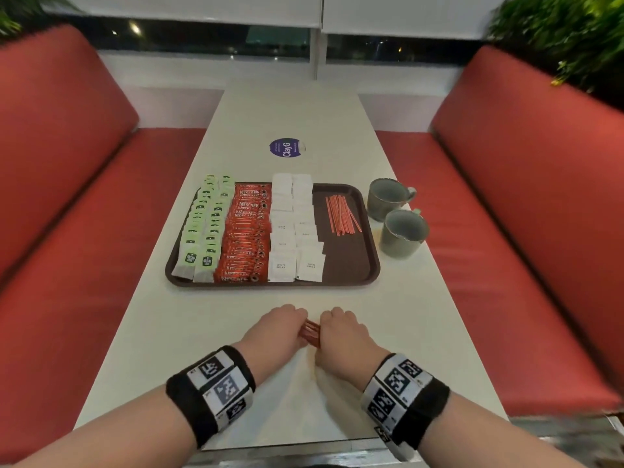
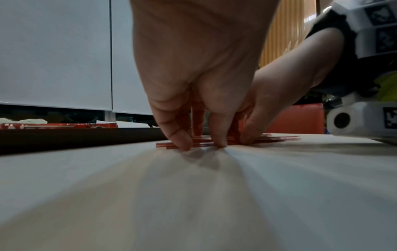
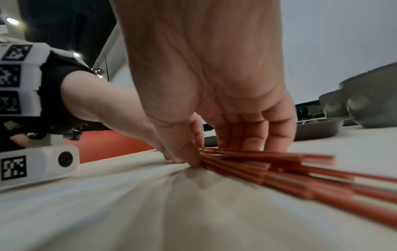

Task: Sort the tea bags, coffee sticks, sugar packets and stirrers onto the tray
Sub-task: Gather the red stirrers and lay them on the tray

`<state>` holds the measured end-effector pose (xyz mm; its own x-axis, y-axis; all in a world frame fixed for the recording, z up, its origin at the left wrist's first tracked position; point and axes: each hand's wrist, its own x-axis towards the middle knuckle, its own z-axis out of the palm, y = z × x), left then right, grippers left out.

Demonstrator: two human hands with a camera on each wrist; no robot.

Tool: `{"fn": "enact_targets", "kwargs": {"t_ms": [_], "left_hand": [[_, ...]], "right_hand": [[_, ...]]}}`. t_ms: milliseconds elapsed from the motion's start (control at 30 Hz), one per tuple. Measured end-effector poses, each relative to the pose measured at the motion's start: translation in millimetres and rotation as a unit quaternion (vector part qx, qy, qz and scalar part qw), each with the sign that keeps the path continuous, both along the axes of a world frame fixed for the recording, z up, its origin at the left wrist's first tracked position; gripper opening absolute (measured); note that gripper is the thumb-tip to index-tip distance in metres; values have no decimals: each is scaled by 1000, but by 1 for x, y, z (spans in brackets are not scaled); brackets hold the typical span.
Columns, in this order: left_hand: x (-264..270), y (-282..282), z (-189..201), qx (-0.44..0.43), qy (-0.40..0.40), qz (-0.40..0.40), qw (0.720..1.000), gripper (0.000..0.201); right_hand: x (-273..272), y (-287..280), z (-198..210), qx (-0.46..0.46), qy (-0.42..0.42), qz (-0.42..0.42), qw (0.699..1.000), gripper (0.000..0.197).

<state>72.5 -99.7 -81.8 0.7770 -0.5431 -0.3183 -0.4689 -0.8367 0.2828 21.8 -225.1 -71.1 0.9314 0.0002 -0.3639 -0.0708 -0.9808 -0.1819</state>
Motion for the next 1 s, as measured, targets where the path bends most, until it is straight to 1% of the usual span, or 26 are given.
{"fn": "enact_targets", "kwargs": {"t_ms": [133, 267, 333, 400, 433, 467, 533, 567, 667, 767, 833, 900, 967, 1000], "left_hand": [[4, -3, -2, 3, 10, 3, 1000, 32], [9, -5, -4, 11, -3, -30, 999, 20], [10, -7, -6, 20, -18, -50, 998, 18], [9, -7, -9, 49, -44, -79, 995, 18], [9, -8, -9, 66, -60, -97, 991, 19], [9, -7, -9, 81, -76, -113, 987, 20], [8, -6, -8, 92, -100, -138, 981, 23], [9, -6, -8, 89, -106, -144, 980, 24], [9, -3, -9, 84, -102, -144, 981, 24], [10, -4, -10, 86, -101, -138, 981, 24], [12, -5, -11, 78, -94, -131, 984, 23], [15, -5, -10, 70, -80, -114, 988, 20], [18, -5, -7, 55, -65, -84, 993, 18], [20, -4, -5, 48, -55, -72, 995, 19]], "right_hand": [[5, -1, -4, -11, -4, 20, 1000, 30], [6, -3, -9, -27, -5, 30, 999, 28], [6, -3, -15, -37, -33, 42, 998, 26], [7, 0, -15, -41, -100, 50, 993, 27], [8, 0, -14, -41, -83, 42, 995, 29], [9, -1, -20, -44, -89, 42, 994, 30], [9, -4, -31, -74, -111, 70, 989, 29], [8, -4, -31, -82, -109, 78, 988, 29], [9, -3, -24, -54, -87, 68, 992, 29], [11, -3, -15, -57, -78, 73, 993, 30], [15, -6, -15, -64, -38, 77, 994, 29], [18, -6, -13, -66, -18, 71, 995, 29], [22, -6, -15, -57, -21, 71, 996, 28], [23, -6, -17, -50, -22, 74, 996, 28]]}}
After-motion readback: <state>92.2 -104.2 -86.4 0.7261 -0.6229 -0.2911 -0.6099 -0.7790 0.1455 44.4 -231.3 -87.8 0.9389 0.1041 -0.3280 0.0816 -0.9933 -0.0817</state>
